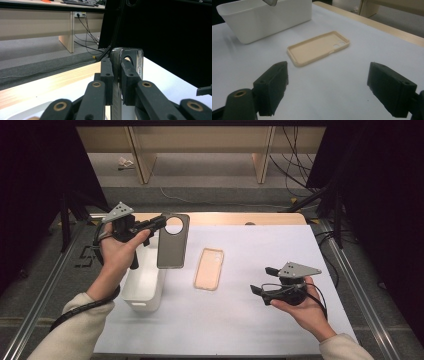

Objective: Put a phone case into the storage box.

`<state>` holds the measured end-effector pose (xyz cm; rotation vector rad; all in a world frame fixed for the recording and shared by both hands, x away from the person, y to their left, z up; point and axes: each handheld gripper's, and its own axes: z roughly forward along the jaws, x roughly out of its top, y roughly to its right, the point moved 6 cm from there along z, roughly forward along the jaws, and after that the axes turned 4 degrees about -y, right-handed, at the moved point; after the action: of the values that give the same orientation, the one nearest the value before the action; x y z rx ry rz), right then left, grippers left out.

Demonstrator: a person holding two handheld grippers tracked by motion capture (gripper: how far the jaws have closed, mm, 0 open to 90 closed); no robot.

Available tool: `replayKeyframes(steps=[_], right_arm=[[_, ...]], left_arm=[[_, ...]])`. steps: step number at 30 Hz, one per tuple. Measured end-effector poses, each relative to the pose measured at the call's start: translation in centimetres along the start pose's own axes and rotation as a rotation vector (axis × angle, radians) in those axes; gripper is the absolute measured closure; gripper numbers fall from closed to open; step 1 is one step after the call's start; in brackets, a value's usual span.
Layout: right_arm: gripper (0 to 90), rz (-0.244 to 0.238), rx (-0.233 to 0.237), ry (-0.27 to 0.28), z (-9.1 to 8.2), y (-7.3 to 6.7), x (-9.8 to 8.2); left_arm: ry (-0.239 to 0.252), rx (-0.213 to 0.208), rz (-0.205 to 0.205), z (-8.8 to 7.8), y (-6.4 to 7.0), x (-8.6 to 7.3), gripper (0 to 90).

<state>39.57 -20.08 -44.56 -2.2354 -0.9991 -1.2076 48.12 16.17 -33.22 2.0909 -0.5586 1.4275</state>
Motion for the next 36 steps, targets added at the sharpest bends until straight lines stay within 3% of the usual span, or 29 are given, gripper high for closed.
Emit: replayKeyframes(steps=[36], right_arm=[[18.7, 0.016, -0.006, 0.006, 0.0, 0.2, 0.0]], left_arm=[[0.015, 0.054, -0.010, -1.2, -3.9, 1.2, 81.5]])
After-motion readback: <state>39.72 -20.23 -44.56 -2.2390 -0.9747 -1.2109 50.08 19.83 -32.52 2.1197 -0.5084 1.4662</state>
